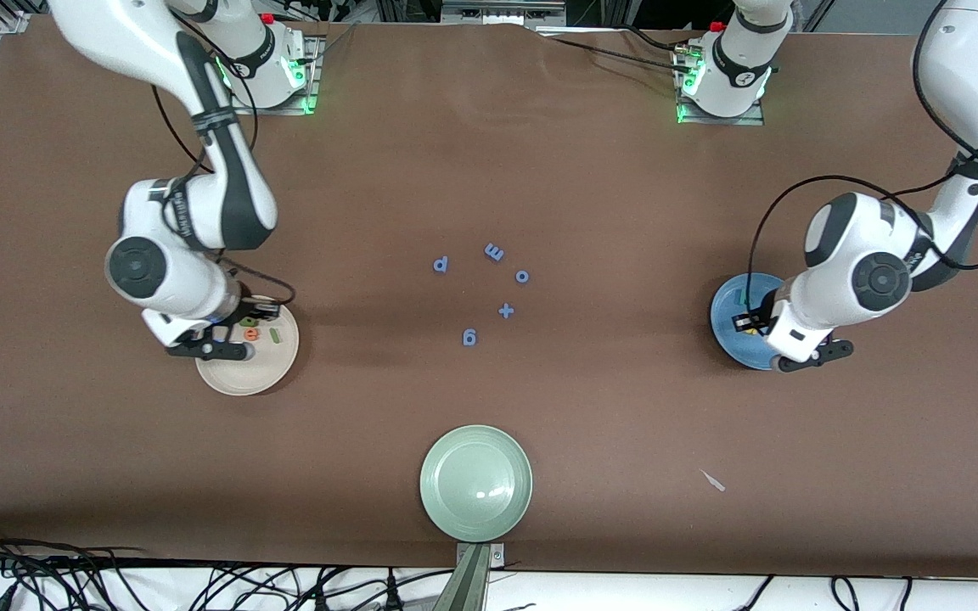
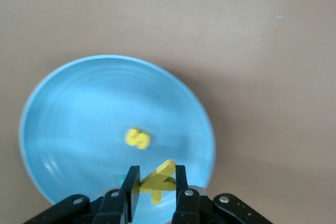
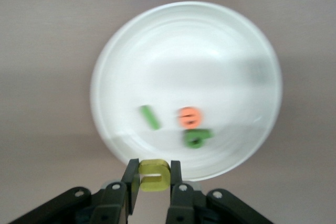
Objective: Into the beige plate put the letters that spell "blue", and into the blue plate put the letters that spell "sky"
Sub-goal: 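Drop the yellow k into the blue plate while the right gripper drops yellow u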
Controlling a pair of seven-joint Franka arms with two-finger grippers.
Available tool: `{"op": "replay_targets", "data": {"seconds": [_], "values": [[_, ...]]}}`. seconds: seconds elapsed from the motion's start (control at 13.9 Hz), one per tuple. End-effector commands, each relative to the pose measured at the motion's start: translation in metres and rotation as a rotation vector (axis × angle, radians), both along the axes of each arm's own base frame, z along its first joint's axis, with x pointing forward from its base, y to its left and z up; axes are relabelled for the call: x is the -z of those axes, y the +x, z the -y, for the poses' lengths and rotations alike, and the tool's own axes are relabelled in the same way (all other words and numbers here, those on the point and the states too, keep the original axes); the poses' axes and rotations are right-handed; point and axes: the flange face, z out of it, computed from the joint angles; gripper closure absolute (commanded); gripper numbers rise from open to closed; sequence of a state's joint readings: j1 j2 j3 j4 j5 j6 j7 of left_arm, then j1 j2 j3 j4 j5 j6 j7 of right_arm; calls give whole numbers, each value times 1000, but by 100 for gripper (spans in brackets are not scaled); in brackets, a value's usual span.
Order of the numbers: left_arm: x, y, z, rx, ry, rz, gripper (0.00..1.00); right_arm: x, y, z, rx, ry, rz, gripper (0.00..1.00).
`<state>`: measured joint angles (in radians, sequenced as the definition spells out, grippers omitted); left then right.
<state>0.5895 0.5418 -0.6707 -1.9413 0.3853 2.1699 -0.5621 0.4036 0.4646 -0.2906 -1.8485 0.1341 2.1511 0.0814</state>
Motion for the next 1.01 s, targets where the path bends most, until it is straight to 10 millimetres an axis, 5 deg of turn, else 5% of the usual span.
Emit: {"op": "replay_targets", "data": {"seconds": [0.0,0.36,0.5,0.57,0.79,0.93], "values": [[9,-17,-1,51,34,-28,74,7,6,9,-37,14,-5,78],[18,-25,-22,61,25,-50,71,6,4,-2,6,59,-13,73],[20,-25,-24,80,41,-49,63,6,4,-2,9,66,-13,59],[24,-25,-26,90,54,-50,61,6,4,-2,10,67,-13,43],[24,-26,-41,66,56,-51,59,6,4,-1,7,67,-13,37],[18,-23,-41,65,60,-41,39,3,5,0,4,69,-9,37]]}}
